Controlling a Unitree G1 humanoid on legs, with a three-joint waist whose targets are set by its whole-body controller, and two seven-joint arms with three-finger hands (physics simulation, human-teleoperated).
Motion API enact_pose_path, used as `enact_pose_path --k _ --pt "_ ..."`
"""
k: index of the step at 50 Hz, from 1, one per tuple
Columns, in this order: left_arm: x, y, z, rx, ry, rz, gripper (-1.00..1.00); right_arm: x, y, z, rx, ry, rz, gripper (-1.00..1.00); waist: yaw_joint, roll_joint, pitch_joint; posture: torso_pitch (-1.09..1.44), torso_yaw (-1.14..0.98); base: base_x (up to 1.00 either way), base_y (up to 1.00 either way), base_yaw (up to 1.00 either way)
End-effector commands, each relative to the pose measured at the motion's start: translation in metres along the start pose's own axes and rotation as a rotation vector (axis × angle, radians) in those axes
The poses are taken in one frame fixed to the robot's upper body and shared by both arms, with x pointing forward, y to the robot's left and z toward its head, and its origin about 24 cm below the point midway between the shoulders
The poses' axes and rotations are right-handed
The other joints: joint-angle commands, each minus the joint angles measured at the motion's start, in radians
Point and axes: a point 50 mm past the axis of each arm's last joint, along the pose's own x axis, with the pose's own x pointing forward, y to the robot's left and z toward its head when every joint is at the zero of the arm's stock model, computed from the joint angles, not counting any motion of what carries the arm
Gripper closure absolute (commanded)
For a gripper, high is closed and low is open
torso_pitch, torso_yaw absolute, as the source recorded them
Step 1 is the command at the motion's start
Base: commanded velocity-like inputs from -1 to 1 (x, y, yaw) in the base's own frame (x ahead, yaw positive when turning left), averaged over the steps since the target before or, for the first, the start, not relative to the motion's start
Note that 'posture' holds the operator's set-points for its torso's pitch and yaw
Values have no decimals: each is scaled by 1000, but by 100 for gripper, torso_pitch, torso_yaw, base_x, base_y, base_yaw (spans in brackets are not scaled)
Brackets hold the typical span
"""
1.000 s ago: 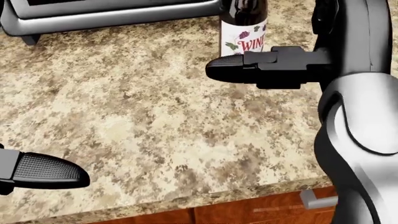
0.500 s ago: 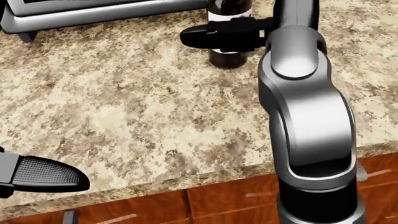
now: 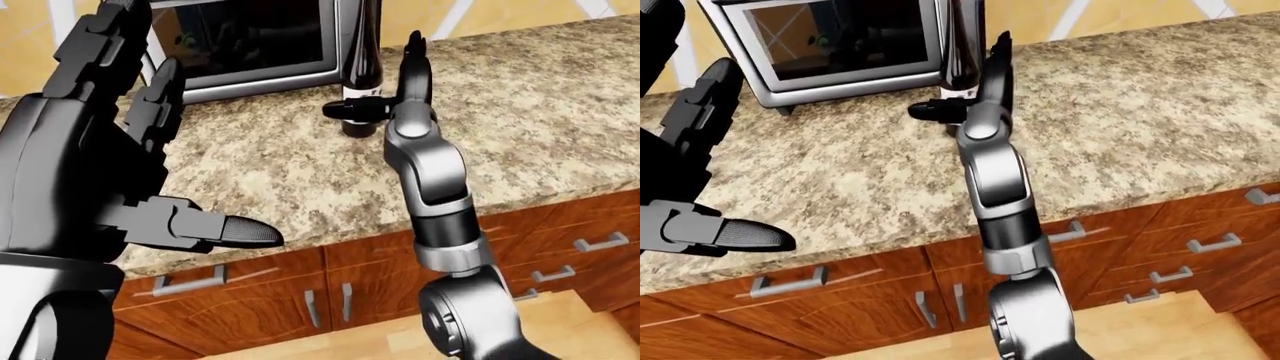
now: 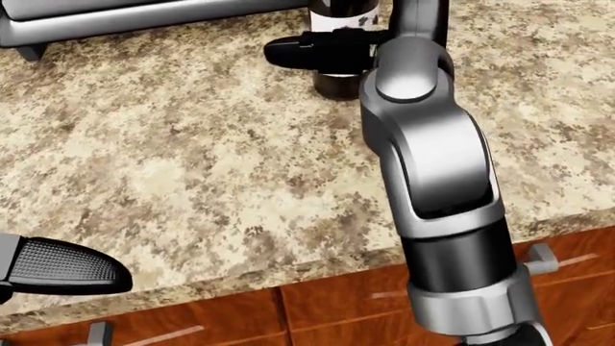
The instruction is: Move the drinks to the dining counter.
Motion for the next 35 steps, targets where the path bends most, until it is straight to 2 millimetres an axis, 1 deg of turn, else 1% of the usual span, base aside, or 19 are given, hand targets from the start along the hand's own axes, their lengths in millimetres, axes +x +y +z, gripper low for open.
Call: enact_pose_path --k 1,9,14,17,19,22,26,33,35 --pt "1 4 7 -2 -49 29 -100 -2 0 22 35 -97 -5 -100 -1 2 -25 0 0 0 0 0" --pt "0 5 7 -3 -49 32 -100 2 6 17 26 -88 6 -100 -1 1 -26 0 0 0 0 0" --pt "0 6 8 -4 -51 33 -100 7 8 11 24 -77 5 -100 -3 2 -27 0 0 0 0 0" --pt "0 6 8 -4 -50 35 -100 10 8 8 22 -69 2 -89 -3 1 -27 0 0 0 0 0" --pt "0 6 8 -4 -50 34 -100 12 8 6 22 -66 1 -85 -3 1 -28 0 0 0 0 0" --pt "0 6 8 -5 -51 36 -100 14 8 3 19 -61 -4 -67 -3 1 -28 0 0 0 0 0" --pt "-1 6 9 -4 -52 35 -100 16 8 1 18 -54 -4 -60 -4 2 -27 0 0 0 0 0" --pt "-1 7 8 -4 -52 36 -100 17 11 0 14 -52 4 -40 -4 3 -26 0 0 0 0 0" --pt "-1 7 8 -4 -53 37 -100 17 12 0 12 -51 3 -38 -5 3 -26 0 0 0 0 0"
